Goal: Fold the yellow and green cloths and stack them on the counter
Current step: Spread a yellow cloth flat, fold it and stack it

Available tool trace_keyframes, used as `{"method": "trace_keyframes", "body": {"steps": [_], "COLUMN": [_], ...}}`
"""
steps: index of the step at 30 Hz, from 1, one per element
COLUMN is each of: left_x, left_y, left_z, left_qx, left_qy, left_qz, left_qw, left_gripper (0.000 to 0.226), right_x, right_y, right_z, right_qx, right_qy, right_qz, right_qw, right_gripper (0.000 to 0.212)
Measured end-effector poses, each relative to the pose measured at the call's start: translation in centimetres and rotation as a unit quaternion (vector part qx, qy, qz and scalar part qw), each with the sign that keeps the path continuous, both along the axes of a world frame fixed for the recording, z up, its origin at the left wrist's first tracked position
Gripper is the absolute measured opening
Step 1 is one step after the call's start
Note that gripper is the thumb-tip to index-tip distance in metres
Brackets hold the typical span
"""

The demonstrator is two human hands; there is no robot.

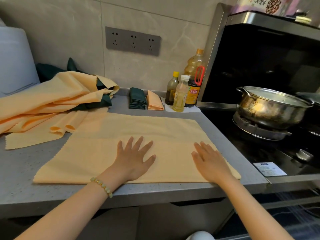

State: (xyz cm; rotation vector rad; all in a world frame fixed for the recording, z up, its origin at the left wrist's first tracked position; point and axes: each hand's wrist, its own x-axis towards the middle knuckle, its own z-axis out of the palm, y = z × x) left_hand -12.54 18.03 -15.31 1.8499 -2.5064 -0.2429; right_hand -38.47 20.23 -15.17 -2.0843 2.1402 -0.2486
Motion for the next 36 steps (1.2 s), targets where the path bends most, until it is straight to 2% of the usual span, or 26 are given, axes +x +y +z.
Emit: {"method": "trace_keyframes", "body": {"steps": [5, 8, 11, 13, 15, 24, 29, 36], "left_x": [-0.1, -0.3, -0.7, -1.0, -1.2, -0.9, 3.6, 10.3], "left_y": [0.0, -0.2, -0.2, -0.1, -0.1, 0.2, 0.3, 0.2], "left_z": [-0.1, -0.1, -0.1, -0.1, -0.1, 0.0, -0.4, 0.1], "left_qx": [-0.002, 0.004, 0.007, 0.010, 0.011, -0.019, -0.024, 0.016], "left_qy": [0.005, 0.007, 0.004, 0.004, 0.004, 0.046, 0.030, 0.018], "left_qz": [0.003, 0.007, 0.014, 0.020, 0.027, 0.028, 0.016, 0.096], "left_qw": [1.000, 1.000, 1.000, 1.000, 1.000, 0.998, 0.999, 0.995], "left_gripper": [0.059, 0.059, 0.059, 0.059, 0.059, 0.053, 0.049, 0.055], "right_x": [-3.9, -3.7, 0.2, 4.1, 7.5, 10.6, 10.7, 10.6], "right_y": [-0.1, -0.6, -1.1, -1.2, -1.4, -1.3, -1.3, -1.2], "right_z": [0.6, 1.3, 1.9, 2.1, 1.9, -0.1, -0.1, -0.1], "right_qx": [0.021, 0.025, -0.031, -0.035, -0.023, -0.003, 0.005, 0.012], "right_qy": [0.002, 0.033, 0.000, -0.052, -0.065, -0.016, 0.000, 0.006], "right_qz": [-0.036, -0.049, -0.020, 0.030, 0.073, 0.099, 0.103, 0.105], "right_qw": [0.999, 0.998, 0.999, 0.998, 0.995, 0.995, 0.995, 0.994], "right_gripper": [0.055, 0.053, 0.050, 0.049, 0.048, 0.052, 0.059, 0.059]}}
